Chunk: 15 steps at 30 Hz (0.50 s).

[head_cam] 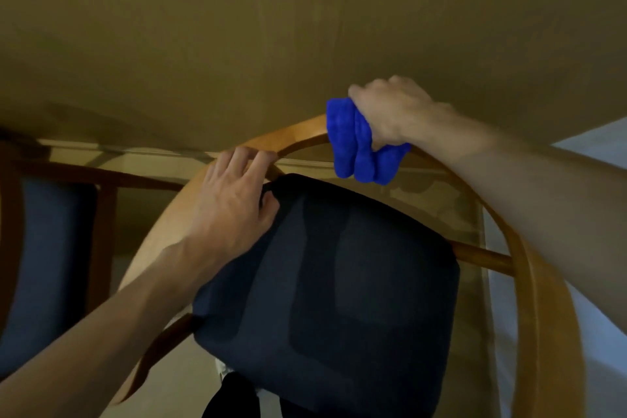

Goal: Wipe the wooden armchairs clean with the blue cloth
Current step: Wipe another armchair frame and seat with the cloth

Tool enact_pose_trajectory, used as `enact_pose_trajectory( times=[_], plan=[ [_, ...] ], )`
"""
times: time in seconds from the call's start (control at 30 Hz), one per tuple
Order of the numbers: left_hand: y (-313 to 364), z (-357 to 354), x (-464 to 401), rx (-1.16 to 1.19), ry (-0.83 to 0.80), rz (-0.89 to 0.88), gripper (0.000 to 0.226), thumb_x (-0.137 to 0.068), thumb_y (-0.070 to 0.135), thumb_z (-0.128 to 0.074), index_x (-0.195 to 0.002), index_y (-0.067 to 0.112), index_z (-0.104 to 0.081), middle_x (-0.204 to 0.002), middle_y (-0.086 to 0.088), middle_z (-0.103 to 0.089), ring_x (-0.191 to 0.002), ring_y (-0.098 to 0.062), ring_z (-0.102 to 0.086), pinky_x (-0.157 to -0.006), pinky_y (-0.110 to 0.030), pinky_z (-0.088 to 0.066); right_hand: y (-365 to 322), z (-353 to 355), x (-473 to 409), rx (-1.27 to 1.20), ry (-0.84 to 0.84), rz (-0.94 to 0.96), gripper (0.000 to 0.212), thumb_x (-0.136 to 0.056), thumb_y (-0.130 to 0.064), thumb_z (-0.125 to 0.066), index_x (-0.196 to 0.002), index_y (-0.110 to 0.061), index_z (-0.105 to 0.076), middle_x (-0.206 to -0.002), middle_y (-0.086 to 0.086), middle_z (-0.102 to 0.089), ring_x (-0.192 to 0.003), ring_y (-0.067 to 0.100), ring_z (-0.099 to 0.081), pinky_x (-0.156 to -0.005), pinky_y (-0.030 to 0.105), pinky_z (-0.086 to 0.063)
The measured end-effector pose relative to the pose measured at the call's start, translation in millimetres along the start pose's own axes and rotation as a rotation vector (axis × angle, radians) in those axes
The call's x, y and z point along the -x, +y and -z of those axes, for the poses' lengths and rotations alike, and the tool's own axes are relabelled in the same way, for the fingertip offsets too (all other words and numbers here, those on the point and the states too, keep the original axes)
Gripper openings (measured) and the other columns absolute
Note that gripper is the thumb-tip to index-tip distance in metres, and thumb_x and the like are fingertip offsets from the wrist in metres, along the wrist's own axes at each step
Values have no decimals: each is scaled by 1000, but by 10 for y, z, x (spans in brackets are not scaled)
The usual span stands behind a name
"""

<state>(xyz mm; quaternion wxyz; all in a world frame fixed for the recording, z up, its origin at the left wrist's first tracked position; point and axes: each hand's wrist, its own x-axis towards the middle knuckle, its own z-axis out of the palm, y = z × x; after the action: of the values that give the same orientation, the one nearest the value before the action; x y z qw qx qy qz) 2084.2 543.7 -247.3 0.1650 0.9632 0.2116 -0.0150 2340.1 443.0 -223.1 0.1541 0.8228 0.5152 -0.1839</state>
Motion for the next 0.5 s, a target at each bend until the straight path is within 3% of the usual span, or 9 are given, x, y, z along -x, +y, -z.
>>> enact_pose_trajectory(
  times=[0.13, 0.3, 0.4, 0.5],
  plan=[
    [-381, 150, 290, 3, -32, 92, 59, -81, 34, -60, -133, 30, -34, -126, 0, -46, -115, -20, -41, -99, -40, -38, -434, -19, -236, 106, 2, 61, 47, -71, -17, -79, -98, -19, -40, -95, 4, -60, -76, 25, -49, -65, 36, -40],
    [-821, 277, 825, 104, -56, 267, 66, -75, 53, -51, -134, 32, -33, -125, 4, -45, -113, -17, -44, -95, -38, -44, -1109, -47, -514, 24, -76, 190, 52, -70, -16, -82, -96, -25, -38, -97, 1, -56, -83, 24, -49, -69, 40, -46],
    [-1058, 273, 1232, 115, -62, 329, 68, -76, 59, -47, -136, 32, -32, -125, 6, -45, -113, -15, -44, -93, -35, -43, -1472, -66, -579, 22, -83, 335, 57, -67, -19, -83, -100, -25, -37, -96, -3, -49, -89, 26, -53, -78, 42, -50],
    [-1214, 234, 1612, 142, -75, 390, 78, -78, 73, -44, -140, 29, -28, -131, 7, -43, -118, -13, -43, -96, -32, -40, -1748, -66, -524, 106, -46, 494, 64, -67, -25, -83, -114, -20, -39, -97, -5, -42, -100, 26, -55, -88, 38, -44]
  ],
)
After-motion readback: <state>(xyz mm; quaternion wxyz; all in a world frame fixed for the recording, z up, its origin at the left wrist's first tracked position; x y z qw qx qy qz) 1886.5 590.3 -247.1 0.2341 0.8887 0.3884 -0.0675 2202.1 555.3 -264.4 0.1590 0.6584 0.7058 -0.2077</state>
